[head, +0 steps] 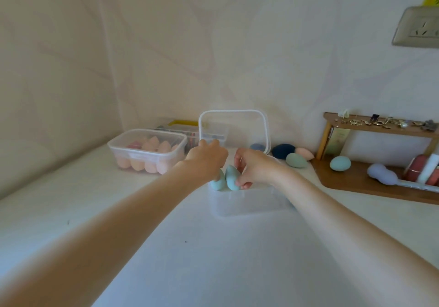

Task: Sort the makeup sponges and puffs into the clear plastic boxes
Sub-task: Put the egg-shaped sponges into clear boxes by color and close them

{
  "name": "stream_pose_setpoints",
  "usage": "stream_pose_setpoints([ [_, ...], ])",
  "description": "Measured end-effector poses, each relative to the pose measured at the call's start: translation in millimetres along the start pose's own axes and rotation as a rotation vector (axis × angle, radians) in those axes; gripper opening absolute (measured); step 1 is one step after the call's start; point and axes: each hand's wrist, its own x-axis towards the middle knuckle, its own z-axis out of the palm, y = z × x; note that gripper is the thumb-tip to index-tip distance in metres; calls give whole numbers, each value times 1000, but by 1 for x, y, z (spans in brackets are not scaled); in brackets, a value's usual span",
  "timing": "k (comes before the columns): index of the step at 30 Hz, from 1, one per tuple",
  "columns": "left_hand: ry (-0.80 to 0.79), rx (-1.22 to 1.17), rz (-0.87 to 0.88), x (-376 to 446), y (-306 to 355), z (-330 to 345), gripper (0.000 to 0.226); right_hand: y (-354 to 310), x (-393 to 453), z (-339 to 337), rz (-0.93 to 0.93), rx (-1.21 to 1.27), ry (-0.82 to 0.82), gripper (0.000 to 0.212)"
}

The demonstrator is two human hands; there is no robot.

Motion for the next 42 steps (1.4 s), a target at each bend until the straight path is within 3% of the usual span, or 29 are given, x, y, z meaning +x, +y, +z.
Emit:
stream_pose_setpoints([
  [6,-7,-52,5,2,-8,0,43,-4,9,10,-4,-97,87,30],
  [9,24,43,26,-1,-8,-1,51,-5,15,11,-36,-134,83,29],
  [12,110,12,99,1,-2,-2,49,-4,19,11,-30,-76,67,30],
  [14,67,-100,112,6,1,-1,47,-3,17,7,-6,-22,9,28],
  [17,40,-83,95,13,1,3,46,1,9,-13,-2,85,-34,22],
  [19,55,-43,93,15,3,8,45,6,6,-37,-30,201,123,22],
  [21,83,-15,100,15,8,13,46,18,10,-62,-15,281,409,20],
  [23,100,-24,90,15,11,16,47,36,20,-74,80,201,595,22],
  [24,108,-37,85,15,12,15,48,45,25,-75,140,134,581,25],
  [26,111,-48,79,16,12,16,49,60,36,-69,213,-12,362,39],
  [29,117,-49,90,18,12,19,51,68,50,-58,174,-29,112,57],
  [34,121,-61,106,20,11,19,50,67,65,-51,180,-22,-15,41],
  [37,105,-92,120,20,11,19,45,71,66,-52,175,-27,55,29],
  [40,97,-113,119,19,11,19,43,74,64,-57,179,9,336,24],
  [42,95,-115,122,18,12,18,43,74,63,-58,187,2,383,28],
])
